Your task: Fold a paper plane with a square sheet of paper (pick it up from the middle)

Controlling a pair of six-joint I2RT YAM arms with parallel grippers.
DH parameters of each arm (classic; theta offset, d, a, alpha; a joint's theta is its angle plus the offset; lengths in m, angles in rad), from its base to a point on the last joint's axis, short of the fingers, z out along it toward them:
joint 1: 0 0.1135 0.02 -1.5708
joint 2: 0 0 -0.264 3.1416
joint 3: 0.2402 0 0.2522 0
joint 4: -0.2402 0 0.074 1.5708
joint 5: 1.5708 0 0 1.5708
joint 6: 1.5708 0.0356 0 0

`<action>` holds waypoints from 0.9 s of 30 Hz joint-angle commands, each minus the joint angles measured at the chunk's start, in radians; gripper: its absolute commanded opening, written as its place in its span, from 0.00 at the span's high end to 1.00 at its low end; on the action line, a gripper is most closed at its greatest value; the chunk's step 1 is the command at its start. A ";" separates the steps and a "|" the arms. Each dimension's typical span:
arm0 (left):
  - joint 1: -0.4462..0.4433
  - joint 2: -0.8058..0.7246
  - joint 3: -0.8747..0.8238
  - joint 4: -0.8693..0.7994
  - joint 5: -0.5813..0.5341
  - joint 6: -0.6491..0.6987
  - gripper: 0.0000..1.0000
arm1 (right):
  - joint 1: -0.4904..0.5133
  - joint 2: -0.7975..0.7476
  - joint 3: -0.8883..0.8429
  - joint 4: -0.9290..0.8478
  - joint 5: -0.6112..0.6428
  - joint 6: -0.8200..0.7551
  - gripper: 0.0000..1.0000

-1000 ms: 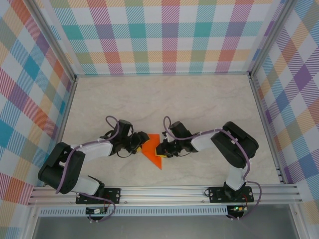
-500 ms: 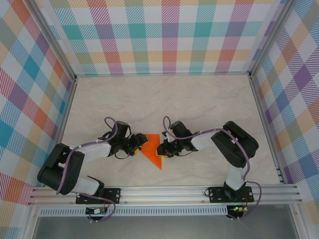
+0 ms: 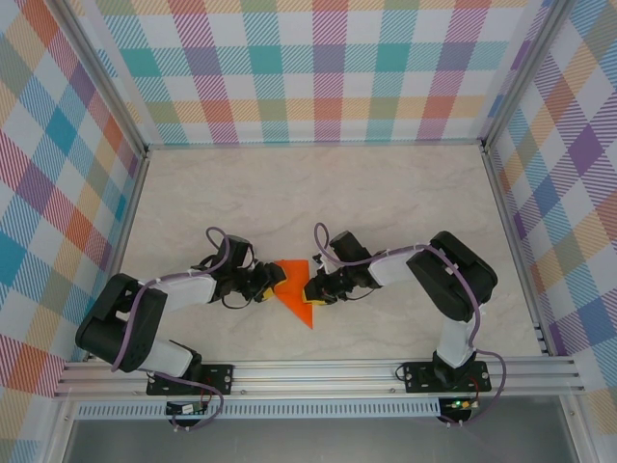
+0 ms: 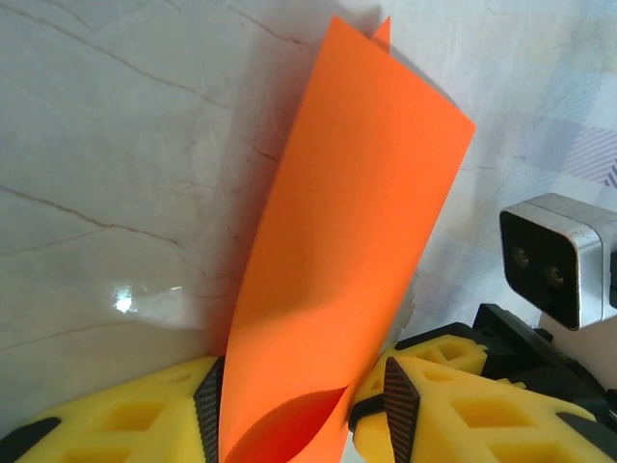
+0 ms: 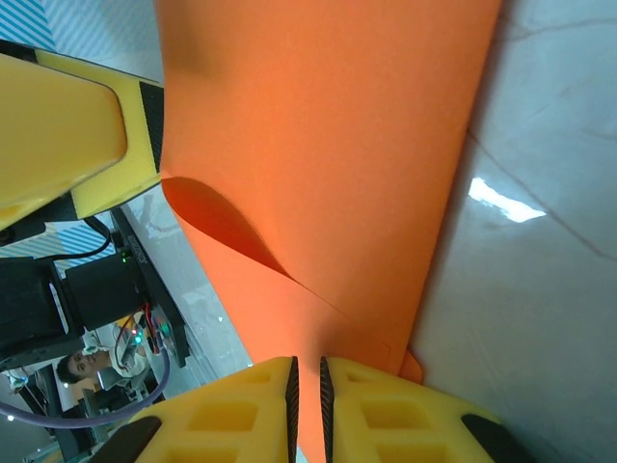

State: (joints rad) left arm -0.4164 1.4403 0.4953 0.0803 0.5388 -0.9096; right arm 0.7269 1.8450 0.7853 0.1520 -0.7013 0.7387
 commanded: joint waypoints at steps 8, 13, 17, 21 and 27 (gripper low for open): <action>0.011 0.007 0.032 -0.029 0.051 0.040 0.83 | -0.024 0.012 0.021 -0.129 0.070 -0.039 0.81; 0.011 -0.066 0.029 -0.082 -0.011 0.023 0.94 | -0.021 -0.098 0.026 -0.174 0.135 -0.010 0.74; 0.011 -0.126 0.006 -0.095 -0.079 -0.022 0.97 | 0.009 -0.232 0.046 -0.297 0.295 -0.026 0.66; 0.011 -0.171 -0.027 -0.092 -0.142 -0.084 1.00 | 0.094 -0.368 0.032 -0.384 0.557 -0.026 0.62; 0.010 -0.191 -0.042 -0.095 -0.178 -0.121 1.00 | 0.324 -0.421 -0.011 -0.298 0.916 -0.089 0.51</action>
State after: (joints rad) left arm -0.4160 1.2636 0.4648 0.0086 0.3985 -1.0000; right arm 0.9745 1.4231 0.8040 -0.1646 -0.0116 0.7078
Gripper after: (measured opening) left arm 0.041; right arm 0.483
